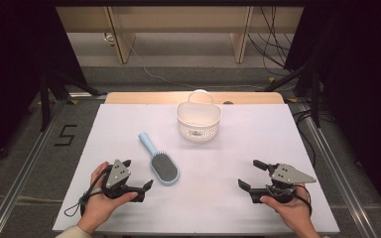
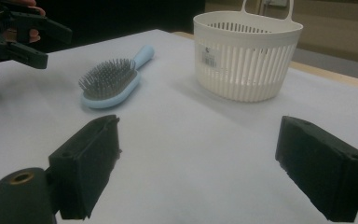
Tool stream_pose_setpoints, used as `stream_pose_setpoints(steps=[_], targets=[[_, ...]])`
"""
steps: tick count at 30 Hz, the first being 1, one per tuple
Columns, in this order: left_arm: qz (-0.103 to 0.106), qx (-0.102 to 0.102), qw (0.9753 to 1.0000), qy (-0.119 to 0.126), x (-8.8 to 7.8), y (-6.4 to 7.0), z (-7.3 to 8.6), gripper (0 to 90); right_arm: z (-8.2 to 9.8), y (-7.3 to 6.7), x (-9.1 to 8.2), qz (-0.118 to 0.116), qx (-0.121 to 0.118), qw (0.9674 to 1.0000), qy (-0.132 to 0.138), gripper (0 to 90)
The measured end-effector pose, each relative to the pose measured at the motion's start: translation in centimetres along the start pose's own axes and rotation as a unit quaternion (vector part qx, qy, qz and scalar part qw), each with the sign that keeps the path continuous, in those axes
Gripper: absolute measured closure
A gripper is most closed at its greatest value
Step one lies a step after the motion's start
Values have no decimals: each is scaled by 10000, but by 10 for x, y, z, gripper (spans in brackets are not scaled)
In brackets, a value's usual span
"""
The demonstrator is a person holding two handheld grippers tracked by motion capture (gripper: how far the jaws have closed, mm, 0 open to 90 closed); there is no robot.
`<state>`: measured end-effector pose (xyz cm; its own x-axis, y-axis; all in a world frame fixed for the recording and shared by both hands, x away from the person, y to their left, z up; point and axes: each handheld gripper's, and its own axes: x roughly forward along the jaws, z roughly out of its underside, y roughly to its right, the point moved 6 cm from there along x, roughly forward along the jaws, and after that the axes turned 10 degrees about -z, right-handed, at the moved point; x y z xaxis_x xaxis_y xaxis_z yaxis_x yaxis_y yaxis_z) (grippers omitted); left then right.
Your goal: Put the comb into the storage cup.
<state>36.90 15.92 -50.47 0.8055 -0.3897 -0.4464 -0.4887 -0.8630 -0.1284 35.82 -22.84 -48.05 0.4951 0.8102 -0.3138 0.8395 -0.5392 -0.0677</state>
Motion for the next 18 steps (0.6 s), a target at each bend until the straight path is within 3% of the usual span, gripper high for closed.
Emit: stream_pose_setpoints(steps=[9,10,11,12,14,15,16,17,18], targets=[[-57,33,10000,45,-1,-4,-1,55,0,-1,0,-2,-14,10000,-10,145],[-88,37,9999,56,-1,-5,-3,160,0,-1,0,-4,-6,10000,-13,145],[-146,36,9999,61,0,-7,-4,160,0,-1,0,-4,-6,10000,-13,145],[-289,65,9996,46,1,-12,-7,348,0,0,1,-2,-9,10000,-22,145],[-418,74,9991,28,4,-18,-10,572,1,1,1,21,17,10000,-30,146],[-443,36,9990,-18,6,-21,-12,572,1,1,1,21,17,10000,-30,146],[-445,-20,9990,-90,8,-24,-13,795,2,2,3,42,37,10000,-53,150],[-469,-20,9987,-197,11,-27,-14,857,2,2,3,32,35,10000,-68,150],[-513,-27,9983,-290,15,-31,-16,857,2,2,3,32,35,10000,-68,150]])
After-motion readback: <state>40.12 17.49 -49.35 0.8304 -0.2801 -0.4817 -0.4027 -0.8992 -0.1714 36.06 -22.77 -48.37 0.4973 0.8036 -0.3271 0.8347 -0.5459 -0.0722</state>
